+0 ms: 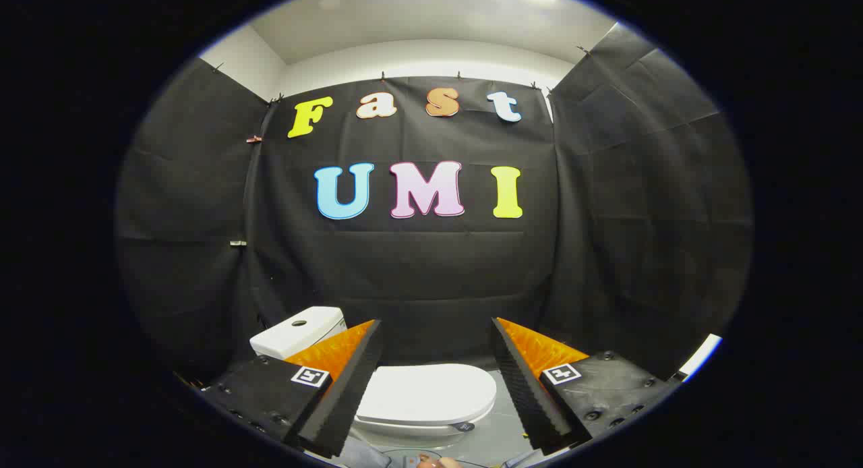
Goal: Open the toilet lid.
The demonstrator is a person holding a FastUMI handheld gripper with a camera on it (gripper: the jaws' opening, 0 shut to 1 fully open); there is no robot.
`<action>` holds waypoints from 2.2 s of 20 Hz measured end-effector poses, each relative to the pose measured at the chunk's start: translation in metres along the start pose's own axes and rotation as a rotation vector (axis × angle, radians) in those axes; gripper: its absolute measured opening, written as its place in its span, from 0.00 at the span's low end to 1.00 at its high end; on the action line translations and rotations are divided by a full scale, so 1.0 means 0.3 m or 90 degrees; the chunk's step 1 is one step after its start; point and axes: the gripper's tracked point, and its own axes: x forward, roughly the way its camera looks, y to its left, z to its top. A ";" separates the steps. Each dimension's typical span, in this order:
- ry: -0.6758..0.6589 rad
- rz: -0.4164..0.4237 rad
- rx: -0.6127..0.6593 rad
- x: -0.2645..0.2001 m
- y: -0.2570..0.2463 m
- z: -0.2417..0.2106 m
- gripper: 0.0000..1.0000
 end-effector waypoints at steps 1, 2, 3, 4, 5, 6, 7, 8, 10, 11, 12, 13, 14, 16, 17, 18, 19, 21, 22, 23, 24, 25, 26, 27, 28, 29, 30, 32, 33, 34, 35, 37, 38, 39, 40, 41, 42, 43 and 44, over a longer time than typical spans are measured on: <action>0.002 0.003 -0.003 0.000 0.005 0.001 0.99; 0.004 0.005 -0.006 -0.003 0.009 -0.006 0.99; 0.007 0.005 -0.010 -0.001 0.008 -0.009 0.99; 0.009 0.005 -0.012 -0.003 0.004 -0.012 0.99; 0.010 0.007 -0.013 -0.003 0.005 -0.011 0.99; 0.010 0.007 -0.011 -0.005 0.002 -0.011 0.99; 0.009 0.007 -0.009 -0.006 0.001 -0.008 0.99; 0.009 0.006 -0.007 -0.002 -0.001 -0.008 0.99; 0.009 0.002 -0.005 -0.005 -0.008 -0.006 0.99; 0.008 0.002 -0.004 -0.002 -0.008 -0.005 0.99; 0.009 0.001 -0.005 -0.003 -0.008 -0.005 0.99; 0.011 -0.001 -0.005 -0.001 -0.010 -0.005 0.99; 0.014 -0.004 -0.007 -0.001 -0.013 -0.010 0.99; 0.016 -0.005 -0.007 -0.005 -0.016 -0.009 0.99; 0.015 -0.005 -0.005 -0.005 -0.018 -0.009 0.99; 0.014 -0.006 -0.003 -0.006 -0.020 -0.009 0.99; 0.015 -0.008 -0.002 -0.006 -0.024 -0.010 0.99; 0.016 -0.007 0.000 -0.006 -0.023 -0.014 0.99; 0.017 -0.006 0.001 -0.003 -0.022 -0.018 0.99; 0.019 -0.006 0.004 0.000 -0.026 -0.020 0.99; 0.020 -0.006 0.007 0.001 -0.030 -0.025 0.99; 0.022 -0.005 0.011 0.004 -0.032 -0.031 0.99; 0.024 -0.003 0.015 0.011 -0.034 -0.039 0.99; 0.030 -0.005 0.018 0.018 -0.042 -0.051 0.99; 0.037 -0.007 0.021 0.025 -0.054 -0.068 0.99; 0.046 -0.009 0.026 0.032 -0.068 -0.088 0.99; 0.054 -0.012 0.030 0.037 -0.078 -0.105 0.99; 0.070 -0.022 0.041 0.052 -0.115 -0.148 0.99; 0.078 -0.026 0.048 0.063 -0.134 -0.168 0.99; 0.086 -0.027 0.057 0.075 -0.147 -0.192 0.99; 0.097 -0.030 0.069 0.089 -0.166 -0.218 0.99; 0.122 -0.039 0.095 0.119 -0.212 -0.279 0.99; 0.137 -0.042 0.113 0.135 -0.232 -0.319 0.99; 0.153 -0.049 0.133 0.152 -0.259 -0.359 0.99; 0.171 -0.057 0.156 0.167 -0.282 -0.400 0.99; 0.186 -0.061 0.174 0.186 -0.302 -0.439 0.99; 0.203 -0.067 0.187 0.203 -0.319 -0.485 0.99; 0.219 -0.071 0.197 0.220 -0.335 -0.528 0.99; 0.235 -0.073 0.205 0.233 -0.347 -0.575 0.99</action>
